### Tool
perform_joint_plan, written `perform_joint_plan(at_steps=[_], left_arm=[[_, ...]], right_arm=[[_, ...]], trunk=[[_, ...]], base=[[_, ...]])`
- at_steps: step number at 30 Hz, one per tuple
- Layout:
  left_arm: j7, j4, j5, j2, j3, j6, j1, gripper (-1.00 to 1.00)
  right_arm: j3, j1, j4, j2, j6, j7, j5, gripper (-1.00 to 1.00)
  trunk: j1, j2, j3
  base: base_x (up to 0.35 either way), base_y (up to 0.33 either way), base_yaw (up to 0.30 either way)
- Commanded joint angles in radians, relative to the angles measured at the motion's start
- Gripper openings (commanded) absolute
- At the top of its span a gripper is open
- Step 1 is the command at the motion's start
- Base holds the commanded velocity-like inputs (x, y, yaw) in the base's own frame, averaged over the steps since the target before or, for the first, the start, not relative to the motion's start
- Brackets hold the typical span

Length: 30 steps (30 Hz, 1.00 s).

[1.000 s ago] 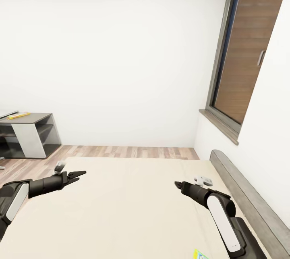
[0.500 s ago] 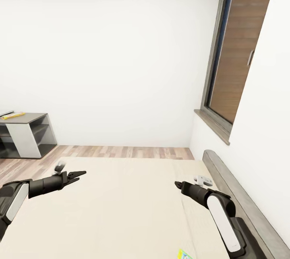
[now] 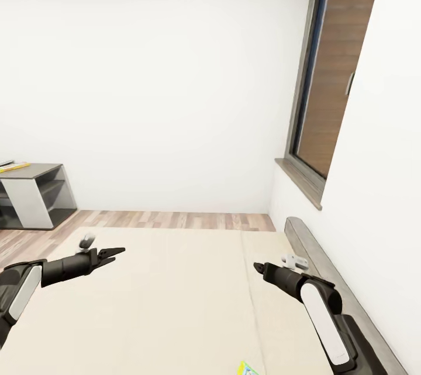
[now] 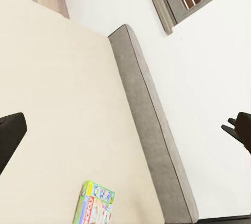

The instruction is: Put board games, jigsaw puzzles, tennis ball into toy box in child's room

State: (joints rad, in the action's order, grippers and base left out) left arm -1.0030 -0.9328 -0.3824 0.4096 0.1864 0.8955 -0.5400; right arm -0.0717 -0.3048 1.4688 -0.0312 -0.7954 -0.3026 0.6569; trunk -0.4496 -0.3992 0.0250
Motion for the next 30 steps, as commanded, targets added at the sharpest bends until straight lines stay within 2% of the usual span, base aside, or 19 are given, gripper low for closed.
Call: perform_joint_plan(at_steps=[1,30], left_arm=[[-0.002,0.0,-0.001,0.0,0.001,0.005,0.0,1.0],[-0.004,0.0,0.0,0.001,0.001,0.005,0.0,1.0]], right_arm=[[-0.002,0.0,0.001,-0.001,-0.001,-0.01,0.01,1.0],[-0.002,0.0,0.0,0.003,-0.007,-0.013,0.012,1.0]], trunk=[[0.0,-0.001,0.0],[0.0,-0.001,0.0]], base=[[0.0,-0.115,0.0],[0.0,-0.049,0.0]])
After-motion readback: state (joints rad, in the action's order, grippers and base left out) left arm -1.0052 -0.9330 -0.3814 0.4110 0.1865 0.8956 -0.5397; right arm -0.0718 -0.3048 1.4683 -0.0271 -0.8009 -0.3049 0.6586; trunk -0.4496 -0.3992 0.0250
